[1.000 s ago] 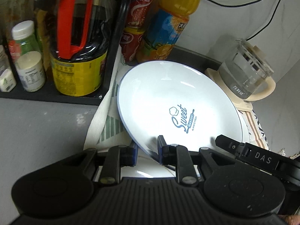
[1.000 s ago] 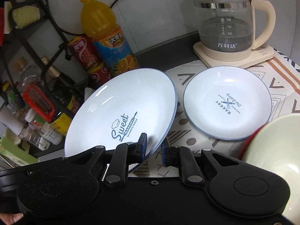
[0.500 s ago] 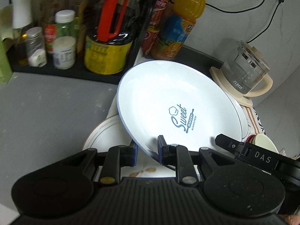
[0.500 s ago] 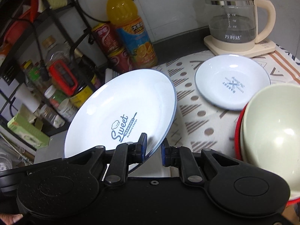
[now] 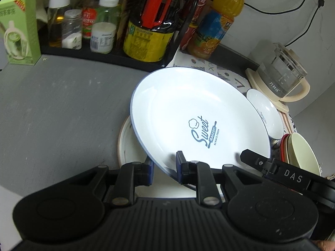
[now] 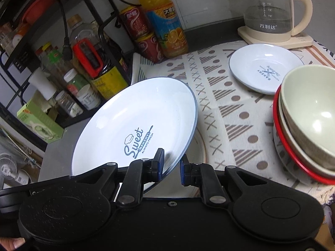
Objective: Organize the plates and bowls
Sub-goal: 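Lift the 'Sweet' plate with both grippers and carry it over the flower plate, then lower the 'Sweet' plate onto the flower plate and open both grippers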
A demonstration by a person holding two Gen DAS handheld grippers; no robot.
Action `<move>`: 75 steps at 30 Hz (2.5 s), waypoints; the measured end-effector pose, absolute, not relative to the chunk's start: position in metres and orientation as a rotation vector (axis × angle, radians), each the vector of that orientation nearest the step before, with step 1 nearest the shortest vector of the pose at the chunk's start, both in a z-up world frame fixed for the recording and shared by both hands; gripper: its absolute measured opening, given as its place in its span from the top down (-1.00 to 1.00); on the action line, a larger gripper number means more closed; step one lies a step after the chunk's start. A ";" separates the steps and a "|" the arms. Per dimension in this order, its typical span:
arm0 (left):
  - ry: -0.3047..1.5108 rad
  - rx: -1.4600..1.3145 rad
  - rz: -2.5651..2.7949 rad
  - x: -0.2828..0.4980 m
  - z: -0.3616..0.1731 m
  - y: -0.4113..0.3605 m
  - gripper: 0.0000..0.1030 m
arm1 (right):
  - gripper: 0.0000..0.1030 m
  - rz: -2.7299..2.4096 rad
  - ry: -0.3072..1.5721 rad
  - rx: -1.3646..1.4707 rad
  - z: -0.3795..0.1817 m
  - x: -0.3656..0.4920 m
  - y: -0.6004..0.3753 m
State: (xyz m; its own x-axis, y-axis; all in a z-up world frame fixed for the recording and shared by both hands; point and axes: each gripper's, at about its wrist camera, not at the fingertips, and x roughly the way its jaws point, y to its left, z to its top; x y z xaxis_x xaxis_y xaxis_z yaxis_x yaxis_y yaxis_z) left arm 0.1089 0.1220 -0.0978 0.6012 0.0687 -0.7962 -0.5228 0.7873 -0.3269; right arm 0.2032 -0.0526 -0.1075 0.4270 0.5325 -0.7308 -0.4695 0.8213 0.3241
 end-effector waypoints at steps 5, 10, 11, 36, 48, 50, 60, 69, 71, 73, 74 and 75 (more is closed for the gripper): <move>0.880 -0.596 0.369 0.100 -0.104 0.117 0.62 | 0.71 0.625 0.957 0.055 -0.110 0.199 -0.057; 0.893 -0.604 0.366 0.099 -0.109 0.110 0.62 | 0.71 0.615 0.973 0.047 -0.111 0.199 -0.061; 0.897 -0.605 0.365 0.100 -0.110 0.109 0.62 | 0.71 0.613 0.976 0.044 -0.112 0.199 -0.061; 1.003 -0.583 0.342 0.117 -0.128 0.110 0.52 | 0.71 0.599 1.035 -0.011 -0.126 0.206 -0.051; 1.011 -0.513 0.376 0.118 -0.115 0.116 0.13 | 0.72 0.573 1.086 -0.002 -0.136 0.214 -0.055; 0.989 -0.478 0.397 0.116 -0.112 0.117 -0.07 | 0.72 0.580 1.095 0.018 -0.140 0.214 -0.057; 0.975 -0.464 0.436 0.122 -0.105 0.124 -0.45 | 0.42 0.600 1.089 0.052 -0.134 0.214 -0.056; 0.932 -0.456 0.473 0.131 -0.086 0.128 -0.70 | -0.30 0.632 0.962 0.096 -0.099 0.216 -0.067; 0.914 -0.458 0.461 0.136 -0.081 0.127 -0.79 | -0.45 0.632 0.917 0.102 -0.089 0.217 -0.071; 0.899 -0.455 0.452 0.141 -0.077 0.124 -0.84 | -0.64 0.626 0.881 0.112 -0.081 0.219 -0.076; 0.892 -0.458 0.451 0.143 -0.075 0.124 -0.93 | -0.67 0.622 0.865 0.115 -0.077 0.220 -0.078; 0.882 -0.463 0.447 0.145 -0.073 0.123 -0.99 | -0.72 0.616 0.852 0.114 -0.074 0.221 -0.080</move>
